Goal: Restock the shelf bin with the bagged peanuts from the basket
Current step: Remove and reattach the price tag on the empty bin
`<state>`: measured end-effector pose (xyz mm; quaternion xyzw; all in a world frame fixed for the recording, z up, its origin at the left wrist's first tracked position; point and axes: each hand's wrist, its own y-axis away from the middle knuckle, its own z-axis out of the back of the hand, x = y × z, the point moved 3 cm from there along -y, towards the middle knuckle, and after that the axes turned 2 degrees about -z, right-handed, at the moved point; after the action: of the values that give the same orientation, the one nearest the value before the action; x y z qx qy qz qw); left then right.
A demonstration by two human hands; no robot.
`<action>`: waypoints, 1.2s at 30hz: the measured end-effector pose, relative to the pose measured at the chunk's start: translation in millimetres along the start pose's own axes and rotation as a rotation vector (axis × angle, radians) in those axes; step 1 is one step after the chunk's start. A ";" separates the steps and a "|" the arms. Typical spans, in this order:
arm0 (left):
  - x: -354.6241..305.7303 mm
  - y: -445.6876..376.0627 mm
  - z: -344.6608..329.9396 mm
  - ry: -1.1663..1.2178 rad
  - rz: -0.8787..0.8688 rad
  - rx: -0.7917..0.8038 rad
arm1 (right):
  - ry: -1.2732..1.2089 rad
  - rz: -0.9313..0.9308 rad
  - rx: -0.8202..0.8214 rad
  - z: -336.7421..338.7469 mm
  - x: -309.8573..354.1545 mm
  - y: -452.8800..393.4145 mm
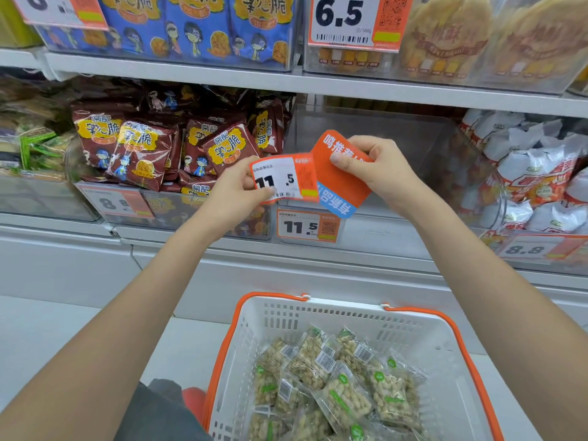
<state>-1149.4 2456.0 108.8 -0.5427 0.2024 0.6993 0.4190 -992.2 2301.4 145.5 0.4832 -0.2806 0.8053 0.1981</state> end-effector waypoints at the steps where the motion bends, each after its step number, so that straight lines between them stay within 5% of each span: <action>1: -0.4 0.9 -0.5 -0.020 0.005 0.026 | 0.031 -0.008 0.025 0.8 0.6 0.2; 8: -13.0 2.7 9.6 -0.003 -0.005 0.063 | 0.071 0.007 -0.040 17.6 6.4 0.1; 22: -16.0 0.3 -7.3 -0.121 -0.128 -0.047 | 0.123 -0.040 0.215 -29.2 20.4 -2.8; 29: -8.3 -2.3 -7.4 0.098 -0.042 -0.101 | 0.134 -0.132 0.200 -17.5 5.5 -0.8; 32: -4.0 -0.9 -8.3 -0.063 -0.171 -0.183 | 0.138 -0.105 0.062 -4.4 -2.0 -0.1; 36: 9.6 8.5 -21.5 -0.764 -0.664 -0.128 | 0.036 -0.153 -0.092 16.9 -17.6 9.8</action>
<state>-1144.1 2438.9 91.3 -0.3081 -0.1917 0.6880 0.6285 -978.7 2282.2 133.7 0.4788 -0.2760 0.7827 0.2861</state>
